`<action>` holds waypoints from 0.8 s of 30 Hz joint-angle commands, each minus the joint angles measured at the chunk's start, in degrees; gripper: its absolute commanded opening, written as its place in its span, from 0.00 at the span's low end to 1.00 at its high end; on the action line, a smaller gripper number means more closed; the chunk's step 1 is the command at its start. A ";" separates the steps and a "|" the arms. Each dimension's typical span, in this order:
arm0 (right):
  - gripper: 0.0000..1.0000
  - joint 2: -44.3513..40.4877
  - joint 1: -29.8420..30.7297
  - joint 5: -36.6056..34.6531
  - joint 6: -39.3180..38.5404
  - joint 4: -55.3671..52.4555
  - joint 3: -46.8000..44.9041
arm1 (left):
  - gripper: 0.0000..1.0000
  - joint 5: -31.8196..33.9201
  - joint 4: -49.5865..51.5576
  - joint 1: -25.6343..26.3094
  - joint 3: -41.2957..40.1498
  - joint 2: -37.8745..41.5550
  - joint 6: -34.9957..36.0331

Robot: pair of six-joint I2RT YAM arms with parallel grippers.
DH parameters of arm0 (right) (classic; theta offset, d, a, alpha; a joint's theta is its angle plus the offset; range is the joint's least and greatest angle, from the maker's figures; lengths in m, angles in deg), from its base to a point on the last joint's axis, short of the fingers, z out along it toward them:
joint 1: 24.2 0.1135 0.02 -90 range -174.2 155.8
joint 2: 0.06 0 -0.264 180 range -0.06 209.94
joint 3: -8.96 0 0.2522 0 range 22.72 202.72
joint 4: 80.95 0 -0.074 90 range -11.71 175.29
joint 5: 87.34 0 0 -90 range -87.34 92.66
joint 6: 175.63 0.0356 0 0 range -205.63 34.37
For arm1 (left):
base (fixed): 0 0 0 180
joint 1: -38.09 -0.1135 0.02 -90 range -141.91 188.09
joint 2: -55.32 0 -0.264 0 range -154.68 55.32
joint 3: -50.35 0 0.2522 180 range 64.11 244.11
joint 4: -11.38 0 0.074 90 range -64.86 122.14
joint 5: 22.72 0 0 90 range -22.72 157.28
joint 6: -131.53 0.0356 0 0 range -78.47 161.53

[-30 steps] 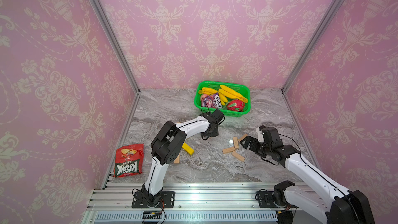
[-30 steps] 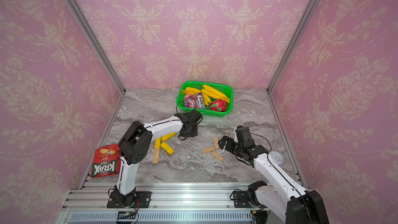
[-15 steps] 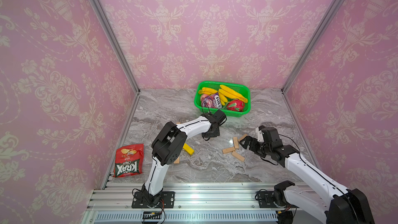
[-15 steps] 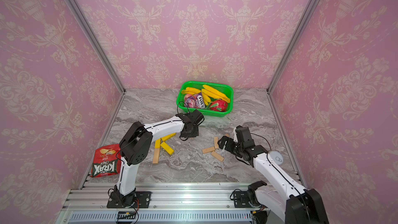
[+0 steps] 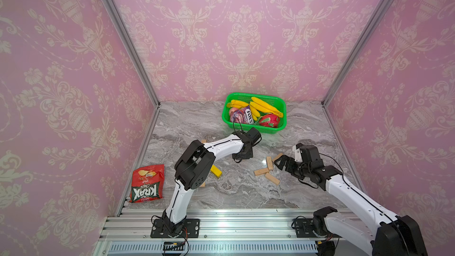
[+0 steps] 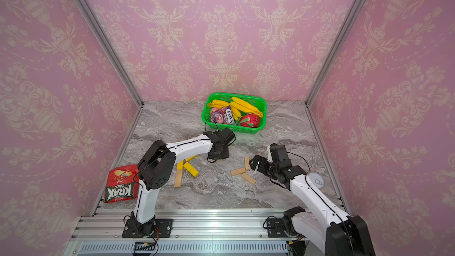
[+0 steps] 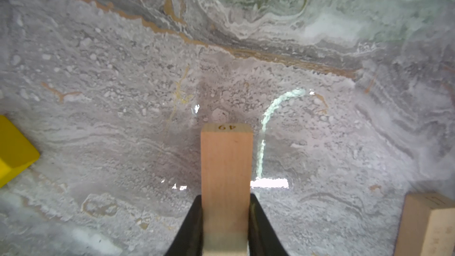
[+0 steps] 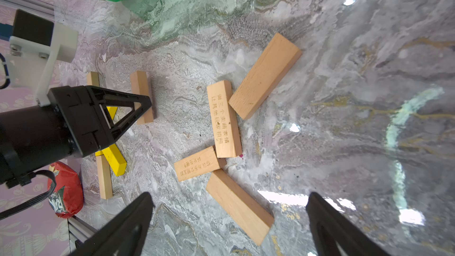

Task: Assemble the letter k with building blocks
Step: Place the building block at the center of the board.

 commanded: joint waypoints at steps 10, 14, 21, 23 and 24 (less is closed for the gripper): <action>1.00 -1.70 -0.83 0.80 -0.91 -0.27 -1.66 | 0.17 1.45 1.99 0.67 1.54 -2.70 -0.72; 1.00 -1.63 -0.91 0.92 -0.91 -0.03 -1.85 | 0.21 2.00 2.91 0.64 1.82 -2.75 -0.29; 1.00 -0.34 -1.01 1.29 -1.59 -1.13 -0.39 | 0.53 2.78 2.84 0.66 0.95 -2.25 0.63; 1.00 -1.31 -1.04 0.78 -1.61 -1.96 -0.19 | 0.59 2.67 1.79 0.62 0.40 -1.78 1.22; 1.00 -1.78 -1.09 0.41 -1.61 -2.17 -0.41 | 0.63 2.29 0.64 0.70 -0.20 -1.15 1.82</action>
